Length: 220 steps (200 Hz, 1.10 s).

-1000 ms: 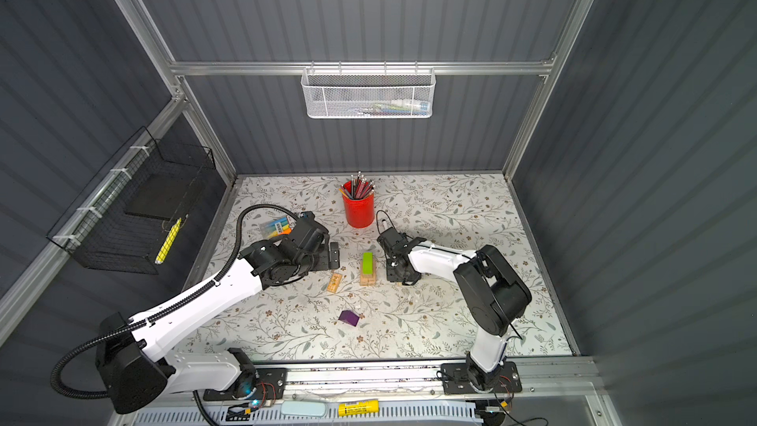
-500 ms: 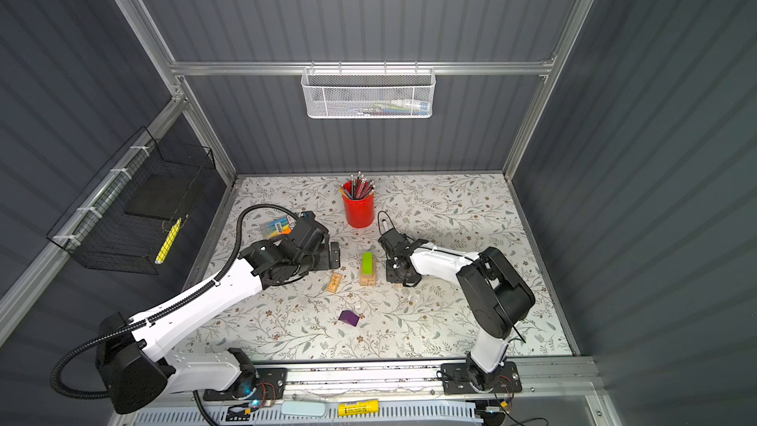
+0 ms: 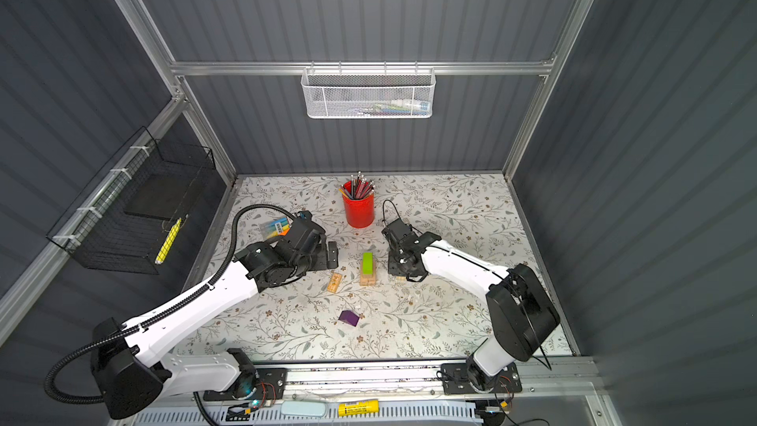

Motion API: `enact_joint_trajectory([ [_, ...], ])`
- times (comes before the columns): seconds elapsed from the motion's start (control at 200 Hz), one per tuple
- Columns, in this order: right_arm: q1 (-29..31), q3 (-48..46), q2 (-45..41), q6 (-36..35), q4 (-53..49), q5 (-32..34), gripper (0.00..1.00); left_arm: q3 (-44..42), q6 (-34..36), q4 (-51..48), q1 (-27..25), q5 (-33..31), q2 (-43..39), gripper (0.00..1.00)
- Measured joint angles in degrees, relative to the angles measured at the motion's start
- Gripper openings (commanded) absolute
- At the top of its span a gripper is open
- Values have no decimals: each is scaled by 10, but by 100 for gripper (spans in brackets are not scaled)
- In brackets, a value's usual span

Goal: Build the wood block tower
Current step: 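Lift the ridged wooden block with the right gripper and carry it over the green block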

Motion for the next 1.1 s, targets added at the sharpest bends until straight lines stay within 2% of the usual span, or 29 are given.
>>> enact_joint_trajectory([
  [0.475,32,200,5,-5,-133,11,29,-35,-30,-2,0,-26,-38,100],
  [0.81,63,309,110,-1,-166,11,29,-53,-54,-11,0,-52,-74,100],
  [1.101,94,362,184,15,-184,16,28,-66,-68,-19,0,-66,-82,100],
])
